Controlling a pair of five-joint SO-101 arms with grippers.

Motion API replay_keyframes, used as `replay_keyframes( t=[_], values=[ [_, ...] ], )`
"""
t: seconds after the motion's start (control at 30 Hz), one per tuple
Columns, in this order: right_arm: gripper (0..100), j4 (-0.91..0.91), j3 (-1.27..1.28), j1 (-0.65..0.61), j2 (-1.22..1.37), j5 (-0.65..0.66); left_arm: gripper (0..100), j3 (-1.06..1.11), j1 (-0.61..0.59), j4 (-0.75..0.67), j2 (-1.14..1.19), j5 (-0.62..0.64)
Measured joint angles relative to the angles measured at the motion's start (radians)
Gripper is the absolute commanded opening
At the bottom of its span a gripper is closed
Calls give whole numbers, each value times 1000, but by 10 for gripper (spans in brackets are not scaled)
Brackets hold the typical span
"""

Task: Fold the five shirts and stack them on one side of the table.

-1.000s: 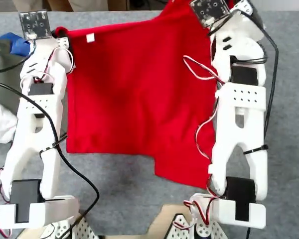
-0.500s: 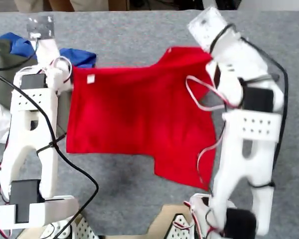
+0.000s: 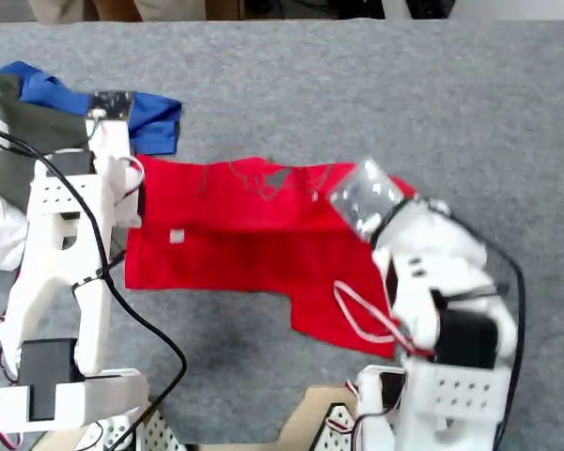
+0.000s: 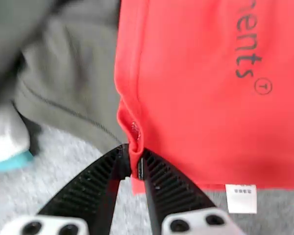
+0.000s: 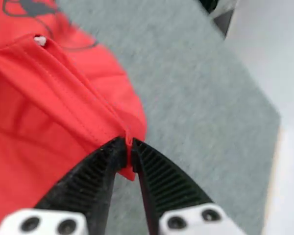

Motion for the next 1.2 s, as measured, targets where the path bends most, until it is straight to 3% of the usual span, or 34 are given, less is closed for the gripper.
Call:
replay_keyframes(
  t=[0.3, 0.53, 0.8, 1.0, 1.2],
  values=[
    [5, 239, 100, 12, -232, 8, 19, 160, 0, 3, 0, 0],
    [5, 278, 123, 15, -282, 41, 19, 196, -2, -23, 0, 0],
    [12, 336, 129, 15, -342, 192, 22, 198, -2, -21, 0, 0],
    [191, 370, 129, 15, -436, 230, 224, 190, -5, 43, 0, 0],
    [205, 391, 129, 17, -479, 249, 211, 110, -32, 147, 0, 0]
  ],
)
